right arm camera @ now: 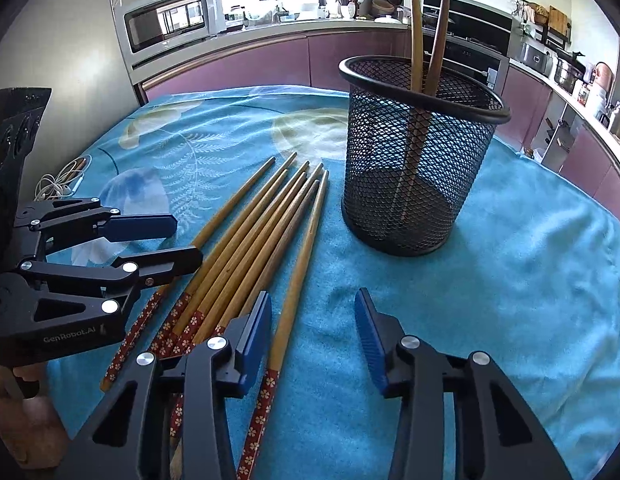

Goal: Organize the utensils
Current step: 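Move both open tools back over the remaining chopsticks, then close the right tool on one chopstick while the left tool grasps another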

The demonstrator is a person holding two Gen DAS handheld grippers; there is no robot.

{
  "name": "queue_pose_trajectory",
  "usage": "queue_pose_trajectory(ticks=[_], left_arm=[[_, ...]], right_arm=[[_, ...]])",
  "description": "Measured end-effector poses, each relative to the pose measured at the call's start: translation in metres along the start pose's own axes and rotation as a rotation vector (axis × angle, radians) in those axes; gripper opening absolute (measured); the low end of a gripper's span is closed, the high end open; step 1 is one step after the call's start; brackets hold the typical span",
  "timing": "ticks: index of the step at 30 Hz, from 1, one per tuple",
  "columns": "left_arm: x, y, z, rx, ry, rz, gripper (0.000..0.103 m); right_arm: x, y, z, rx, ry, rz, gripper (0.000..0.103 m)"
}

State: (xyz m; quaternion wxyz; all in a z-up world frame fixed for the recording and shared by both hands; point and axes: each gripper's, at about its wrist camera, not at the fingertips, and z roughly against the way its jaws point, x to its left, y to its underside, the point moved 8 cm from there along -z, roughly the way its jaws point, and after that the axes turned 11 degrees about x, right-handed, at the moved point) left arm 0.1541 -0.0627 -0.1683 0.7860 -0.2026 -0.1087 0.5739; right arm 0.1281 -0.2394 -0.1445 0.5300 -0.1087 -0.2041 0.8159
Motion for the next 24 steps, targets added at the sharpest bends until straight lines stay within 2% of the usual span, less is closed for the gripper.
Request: queue_pose_trajectory(ticks=[4,12,14,18,24], left_arm=[[0.001,-0.008,-0.005,0.005,-0.010,0.002,0.032],[0.005,-0.017,-0.009,0.005,0.005,0.051,0.014],[0.005,-0.016,-0.008,0.004,0.017,0.066,0.012],[0.007,-0.016,-0.008,0.003,0.033,0.090,0.008],[0.009,-0.013,-0.002,-0.010,0.050,0.107,0.008]], right_arm=[[0.000,-0.005,-0.002,0.002,-0.005,0.000,0.036],[-0.004,-0.012,-0.004,0.003,-0.052,-0.043,0.015],[-0.005,-0.012,-0.005,0.004,-0.079,-0.060,0.009],[-0.009,-0.011,-0.004,0.002,-0.113,-0.090,0.006],[-0.010,-0.007,0.002,-0.005,-0.137,-0.097,0.006]])
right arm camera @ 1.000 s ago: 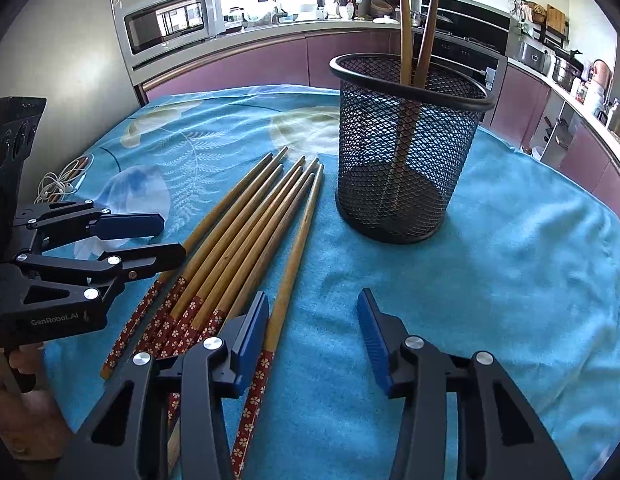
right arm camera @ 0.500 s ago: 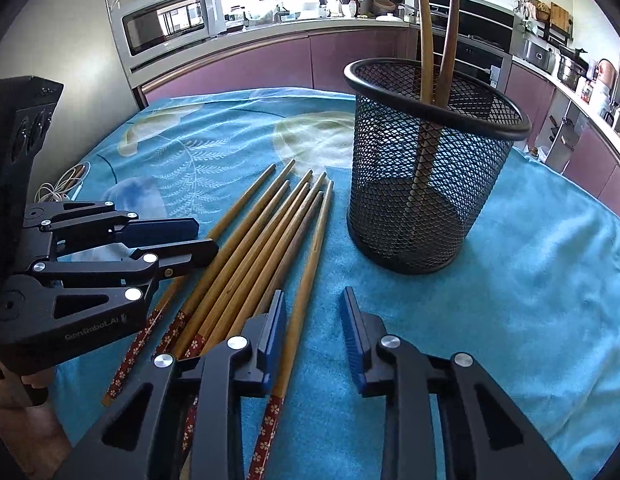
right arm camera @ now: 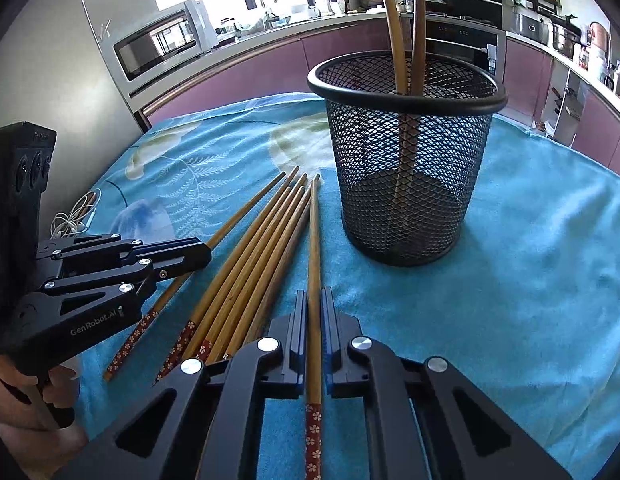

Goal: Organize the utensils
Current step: 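Close the right tool on one chopstick while the left tool grasps another, then lift both held chopsticks upright and lower them into the mesh cup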

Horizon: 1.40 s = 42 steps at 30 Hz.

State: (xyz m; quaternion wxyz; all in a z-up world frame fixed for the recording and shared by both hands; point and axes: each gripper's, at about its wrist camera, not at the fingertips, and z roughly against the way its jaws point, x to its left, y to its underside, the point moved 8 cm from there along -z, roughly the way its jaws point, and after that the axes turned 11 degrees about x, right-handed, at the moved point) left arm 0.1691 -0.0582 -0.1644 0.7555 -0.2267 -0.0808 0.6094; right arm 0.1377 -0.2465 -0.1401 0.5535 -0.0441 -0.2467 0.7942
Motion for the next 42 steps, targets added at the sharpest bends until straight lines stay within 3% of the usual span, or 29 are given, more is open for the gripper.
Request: queue_pose_trajectory(ticks=[24,34,42], left_arm=[[-0.016,-0.004,0.097,-0.155,0.214,-0.024,0.008],[-0.020,-0.011,0.139,-0.240,0.274,-0.026,0.008],[-0.028,-0.032,0.151,-0.286,0.292,-0.019,0.008]], right_arm=[[0.011,-0.006,0.081,-0.182,-0.194,0.022,0.006],[0.003,-0.018,0.113,-0.274,-0.199,0.026,0.006],[-0.003,-0.036,0.136,-0.338,-0.173,0.042,0.006]])
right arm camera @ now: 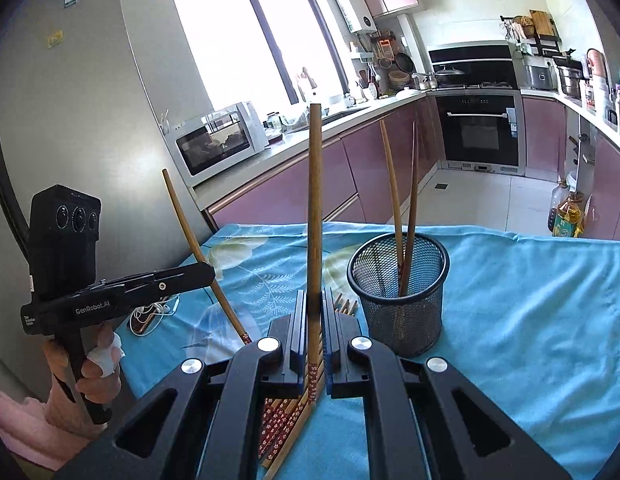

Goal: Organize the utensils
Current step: 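Lift both held chopsticks upright and lower them into the mesh cup, then open both tools to release the chopsticks inside the cup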

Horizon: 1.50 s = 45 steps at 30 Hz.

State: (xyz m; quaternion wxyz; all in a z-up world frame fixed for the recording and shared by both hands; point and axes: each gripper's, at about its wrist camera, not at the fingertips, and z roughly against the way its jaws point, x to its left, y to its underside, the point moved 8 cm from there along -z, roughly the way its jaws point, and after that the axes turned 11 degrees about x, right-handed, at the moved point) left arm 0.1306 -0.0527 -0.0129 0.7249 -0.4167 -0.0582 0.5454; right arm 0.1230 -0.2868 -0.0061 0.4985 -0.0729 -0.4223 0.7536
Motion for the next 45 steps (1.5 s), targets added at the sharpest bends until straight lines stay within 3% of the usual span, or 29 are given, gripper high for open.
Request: queue_pose_trajectory(ticks=[19,28,37,45], left_arm=[[-0.028,-0.076,-0.002,-0.100,0.006,-0.067,0.008],[-0.044,-0.112,-0.009,-0.140,-0.027,-0.092,0.008],[-0.040,-0.106,-0.056,-0.037,-0.067,-0.108,0.008],[-0.025,-0.086,-0.099,0.095,-0.067,-0.133,0.008]], right_arm=[[-0.021,-0.065,0.040,-0.125,0.062,0.032,0.006],[-0.033,-0.088,0.035,-0.138,0.095,0.031,0.006],[-0.049,-0.076,-0.002,-0.035,0.132,0.013,0.006],[-0.065,-0.058,-0.037,0.115,0.131,-0.012,0.006]])
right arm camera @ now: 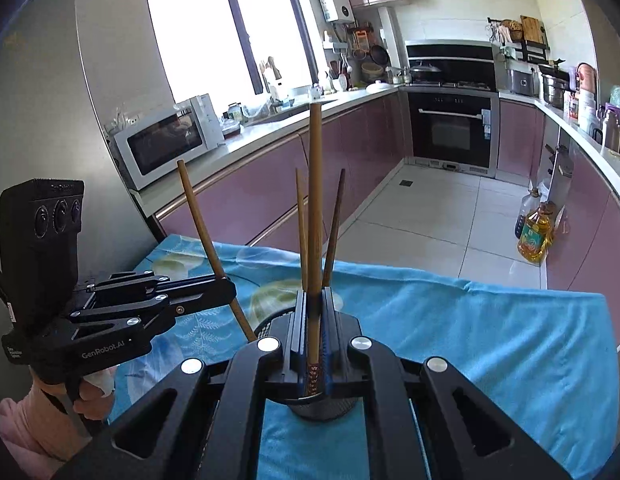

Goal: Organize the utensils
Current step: 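Open both tools to release the chopsticks inside the cup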

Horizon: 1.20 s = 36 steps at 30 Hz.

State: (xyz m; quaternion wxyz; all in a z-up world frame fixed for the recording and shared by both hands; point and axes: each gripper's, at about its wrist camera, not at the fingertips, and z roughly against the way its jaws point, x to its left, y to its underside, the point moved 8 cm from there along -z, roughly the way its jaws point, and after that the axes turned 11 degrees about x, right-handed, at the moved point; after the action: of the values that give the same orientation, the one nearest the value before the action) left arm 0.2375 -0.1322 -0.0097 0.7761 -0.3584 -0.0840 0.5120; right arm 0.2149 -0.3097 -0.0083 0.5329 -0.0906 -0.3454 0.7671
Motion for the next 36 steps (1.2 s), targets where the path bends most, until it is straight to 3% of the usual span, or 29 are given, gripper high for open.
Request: queue_pose_trajectory(ticks=[5,12,16,31,33,36], left_arm=[[0.005,0.001,-0.024,0.044,-0.010,0.004,0.008],[0.014,-0.001,-0.042,0.058,-0.024,0.032,0.009],[0.017,0.003,-0.040,0.047,-0.032,0.041,0.012],[0.024,0.038,0.034,-0.115,-0.117,0.044,0.040],[0.026,0.047,0.041,-0.127,-0.135,0.046,0.045],[0.031,0.064,0.049,-0.134,-0.164,0.049,0.048]], right_arm=[[-0.007,0.006,-0.023,0.066,0.008,-0.016,0.006],[-0.009,-0.003,-0.022,0.037,0.024,-0.039,0.009],[-0.009,-0.005,-0.014,-0.005,0.046,-0.035,0.022],[0.027,0.025,0.019,-0.094,0.000,0.029,0.047],[0.034,0.033,0.022,-0.100,-0.008,0.043,0.058],[0.046,0.050,0.021,-0.091,-0.026,0.068,0.063]])
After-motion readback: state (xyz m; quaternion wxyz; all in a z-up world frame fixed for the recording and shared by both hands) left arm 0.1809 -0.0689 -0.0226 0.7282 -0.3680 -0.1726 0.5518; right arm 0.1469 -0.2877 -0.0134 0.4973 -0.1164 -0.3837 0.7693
